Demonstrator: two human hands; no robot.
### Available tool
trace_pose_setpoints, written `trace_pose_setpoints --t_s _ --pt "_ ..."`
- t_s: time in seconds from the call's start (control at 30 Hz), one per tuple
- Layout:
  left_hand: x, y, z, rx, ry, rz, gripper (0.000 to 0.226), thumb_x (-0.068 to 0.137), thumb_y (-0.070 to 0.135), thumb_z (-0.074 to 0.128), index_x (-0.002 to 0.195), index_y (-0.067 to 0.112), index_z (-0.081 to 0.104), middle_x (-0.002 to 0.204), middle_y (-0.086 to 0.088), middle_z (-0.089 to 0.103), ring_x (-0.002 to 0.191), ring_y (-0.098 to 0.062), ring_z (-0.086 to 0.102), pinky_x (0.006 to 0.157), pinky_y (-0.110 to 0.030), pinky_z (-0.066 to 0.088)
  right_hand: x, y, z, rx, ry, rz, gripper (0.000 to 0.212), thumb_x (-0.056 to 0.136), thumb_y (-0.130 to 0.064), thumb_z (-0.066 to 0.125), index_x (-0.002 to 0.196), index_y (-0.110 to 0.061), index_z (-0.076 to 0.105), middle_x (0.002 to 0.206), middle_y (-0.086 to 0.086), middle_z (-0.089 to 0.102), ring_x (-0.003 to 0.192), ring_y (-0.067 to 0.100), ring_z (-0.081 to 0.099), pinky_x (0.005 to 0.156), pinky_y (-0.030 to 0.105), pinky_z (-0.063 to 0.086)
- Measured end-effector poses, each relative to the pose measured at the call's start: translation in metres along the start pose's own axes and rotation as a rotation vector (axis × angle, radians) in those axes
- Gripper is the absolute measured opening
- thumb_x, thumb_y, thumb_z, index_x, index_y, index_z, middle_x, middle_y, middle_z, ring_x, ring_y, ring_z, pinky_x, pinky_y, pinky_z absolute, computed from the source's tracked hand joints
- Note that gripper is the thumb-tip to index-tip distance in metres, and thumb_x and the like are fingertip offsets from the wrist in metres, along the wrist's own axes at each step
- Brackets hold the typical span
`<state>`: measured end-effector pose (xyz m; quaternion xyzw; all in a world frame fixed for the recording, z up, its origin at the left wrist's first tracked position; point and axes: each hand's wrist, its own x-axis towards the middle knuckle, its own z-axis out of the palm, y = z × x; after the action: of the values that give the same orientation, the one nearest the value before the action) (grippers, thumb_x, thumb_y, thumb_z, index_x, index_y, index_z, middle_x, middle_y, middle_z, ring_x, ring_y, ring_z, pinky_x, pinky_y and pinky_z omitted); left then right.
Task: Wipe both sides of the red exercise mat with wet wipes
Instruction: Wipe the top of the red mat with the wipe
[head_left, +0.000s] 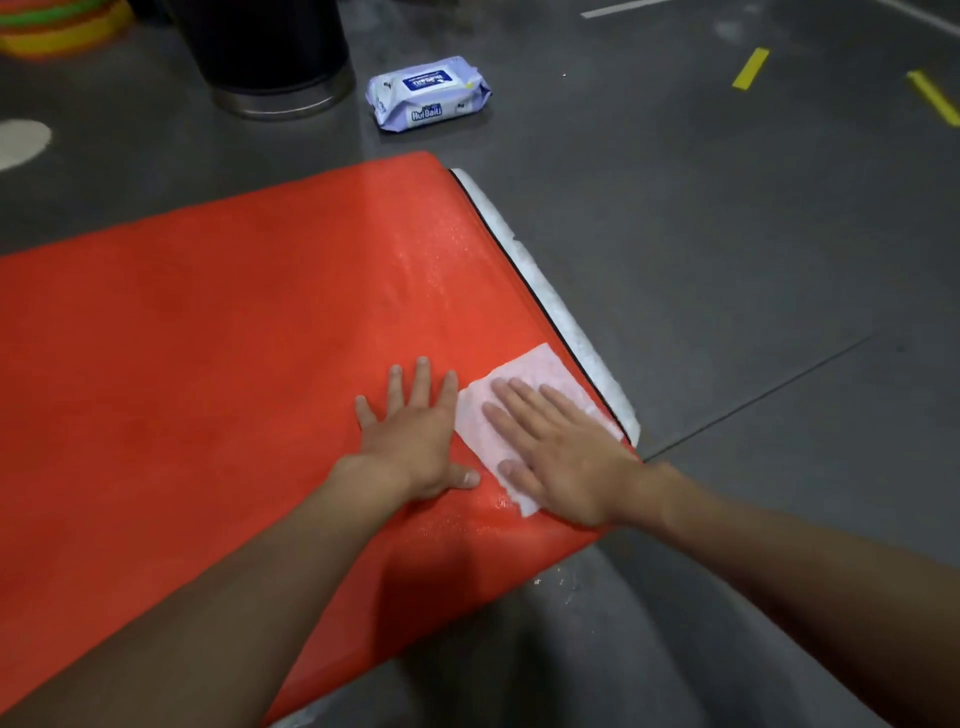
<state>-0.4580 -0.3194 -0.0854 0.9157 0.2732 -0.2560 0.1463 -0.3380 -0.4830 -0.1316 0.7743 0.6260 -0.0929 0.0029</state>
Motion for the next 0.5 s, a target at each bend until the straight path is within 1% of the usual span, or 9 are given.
trace_pose_setpoints --t_s 0.03,0.1,0.13,0.17,0.2,0.27,0.33,0.43,0.5 --pt "-0.001 0.001 0.001 -0.01 0.012 -0.003 0.121 0.077 0.058 0.072 0.155 0.025 -0.013 0.16 -0.004 -0.028 0.148 -0.033 -0.022 0.115 -0.067 0.002 0.0 0.01 -0.005 0.001 -0.007 0.026 0.072 0.097 -0.053 0.005 0.158 -0.015 0.011 0.164 0.008 -0.001 0.152 0.021 -0.002 0.122 0.039 -0.006" --pt "-0.005 0.005 0.002 -0.022 0.021 -0.014 0.117 0.079 0.055 0.072 0.156 0.024 -0.011 0.161 -0.006 -0.026 0.148 -0.034 -0.021 0.115 -0.068 0.002 0.004 0.016 -0.008 0.013 0.03 0.219 0.076 0.093 -0.052 -0.004 0.158 -0.015 0.006 0.165 0.007 -0.004 0.152 0.02 -0.006 0.122 0.038 -0.01" --pt "-0.006 0.006 0.002 -0.027 0.023 -0.017 0.116 0.08 0.053 0.072 0.156 0.023 -0.01 0.161 -0.007 -0.026 0.148 -0.035 -0.02 0.114 -0.068 0.002 0.006 0.007 -0.007 0.026 0.058 0.31 0.077 0.092 -0.051 -0.004 0.158 -0.013 0.007 0.165 0.01 -0.002 0.153 0.022 -0.005 0.121 0.04 -0.01" --pt "-0.007 0.008 0.002 -0.034 0.028 -0.016 0.114 0.081 0.051 0.072 0.156 0.022 -0.009 0.161 -0.007 -0.025 0.148 -0.036 -0.019 0.114 -0.068 0.003 0.004 -0.007 -0.002 0.03 0.073 0.33 0.076 0.094 -0.049 0.001 0.157 -0.009 0.013 0.165 0.013 0.003 0.153 0.026 -0.001 0.122 0.042 -0.007" --pt "-0.008 0.008 0.003 -0.037 0.037 -0.01 0.111 0.083 0.05 0.071 0.156 0.022 -0.007 0.162 -0.008 -0.023 0.148 -0.036 -0.018 0.114 -0.068 0.003 -0.004 -0.021 0.002 0.027 0.067 0.286 0.073 0.096 -0.047 0.008 0.155 -0.006 0.02 0.163 0.017 0.01 0.152 0.029 0.007 0.122 0.044 -0.002" --pt "-0.011 0.007 0.007 -0.04 0.058 0.007 0.106 0.085 0.05 0.069 0.157 0.023 -0.004 0.163 -0.007 -0.021 0.149 -0.035 -0.017 0.115 -0.067 0.004 -0.03 -0.03 0.01 -0.033 0.038 0.073 0.066 0.1 -0.046 0.022 0.153 -0.006 0.03 0.161 0.017 0.019 0.15 0.03 0.017 0.119 0.045 0.008" --pt "-0.015 0.003 0.01 -0.048 0.067 0.02 0.103 0.085 0.053 0.067 0.157 0.025 -0.002 0.163 -0.005 -0.019 0.15 -0.033 -0.015 0.116 -0.065 0.004 -0.044 -0.005 0.006 -0.102 0.036 -0.024 0.063 0.102 -0.046 0.023 0.155 -0.012 0.027 0.163 0.011 0.017 0.15 0.025 0.017 0.119 0.042 0.008" --pt "-0.02 0.0 0.009 -0.052 0.028 0.035 0.106 0.083 0.055 0.068 0.157 0.027 -0.003 0.162 -0.003 -0.022 0.15 -0.029 -0.017 0.119 -0.06 0.002 -0.042 0.0 0.005 -0.048 0.119 0.313 0.064 0.102 -0.044 0.018 0.154 -0.01 0.026 0.162 0.013 0.017 0.151 0.027 0.017 0.121 0.041 0.003" --pt "-0.021 -0.002 0.007 -0.063 -0.016 0.028 0.115 0.079 0.053 0.073 0.156 0.028 -0.008 0.16 -0.005 -0.028 0.148 -0.028 -0.022 0.12 -0.056 -0.001 -0.045 -0.029 0.016 -0.021 0.11 0.387 0.065 0.1 -0.042 0.023 0.15 -0.002 0.034 0.159 0.021 0.025 0.148 0.034 0.022 0.118 0.048 0.01"
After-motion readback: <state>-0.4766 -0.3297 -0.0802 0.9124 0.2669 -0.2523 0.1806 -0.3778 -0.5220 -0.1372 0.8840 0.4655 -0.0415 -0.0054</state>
